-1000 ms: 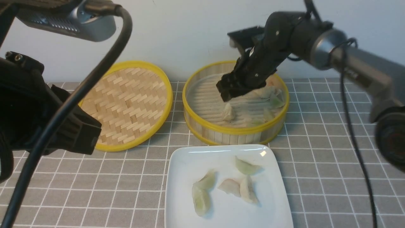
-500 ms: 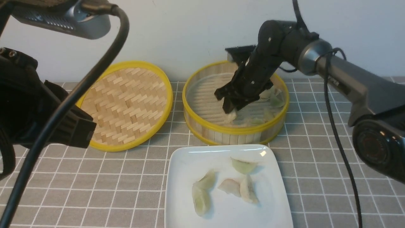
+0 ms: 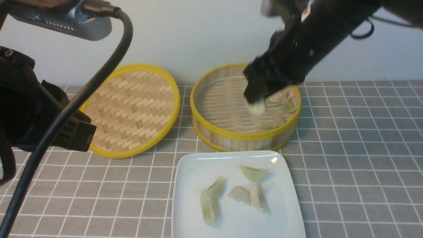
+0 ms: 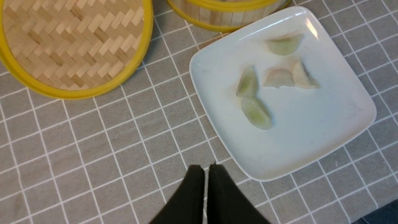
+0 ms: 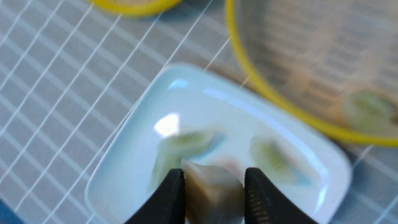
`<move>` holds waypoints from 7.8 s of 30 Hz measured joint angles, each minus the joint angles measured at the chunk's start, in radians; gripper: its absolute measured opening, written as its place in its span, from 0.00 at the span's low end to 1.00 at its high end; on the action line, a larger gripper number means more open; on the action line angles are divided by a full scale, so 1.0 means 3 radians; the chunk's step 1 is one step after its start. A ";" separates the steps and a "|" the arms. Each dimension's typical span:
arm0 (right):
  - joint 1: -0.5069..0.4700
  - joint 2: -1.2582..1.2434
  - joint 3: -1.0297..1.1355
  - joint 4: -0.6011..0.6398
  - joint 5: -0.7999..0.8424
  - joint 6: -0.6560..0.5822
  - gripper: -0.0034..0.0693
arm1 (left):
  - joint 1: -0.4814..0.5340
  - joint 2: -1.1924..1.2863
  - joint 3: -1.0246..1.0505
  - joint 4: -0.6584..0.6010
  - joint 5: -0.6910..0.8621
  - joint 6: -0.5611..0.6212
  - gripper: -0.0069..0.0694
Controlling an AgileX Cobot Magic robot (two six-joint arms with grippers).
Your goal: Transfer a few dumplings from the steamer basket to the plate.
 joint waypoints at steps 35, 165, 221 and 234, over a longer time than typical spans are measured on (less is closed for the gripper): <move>0.0447 -0.0532 0.0718 -0.0053 -0.0105 0.0293 0.38 | 0.0000 0.0001 0.0000 -0.0027 -0.0012 0.0049 0.08; -0.0171 -0.5971 0.4518 -0.1602 -0.2841 0.0971 0.03 | 0.1903 -0.3534 0.4481 -0.0763 -0.2924 0.1450 0.08; -0.1473 -0.5967 0.5586 -0.1485 -0.2741 0.0961 0.03 | 0.1903 -0.3534 0.4481 -0.0763 -0.2924 0.1450 0.08; -0.1473 -0.5967 0.5586 -0.1485 -0.2741 0.0961 0.03 | 0.1903 -0.3534 0.4481 -0.0763 -0.2924 0.1450 0.08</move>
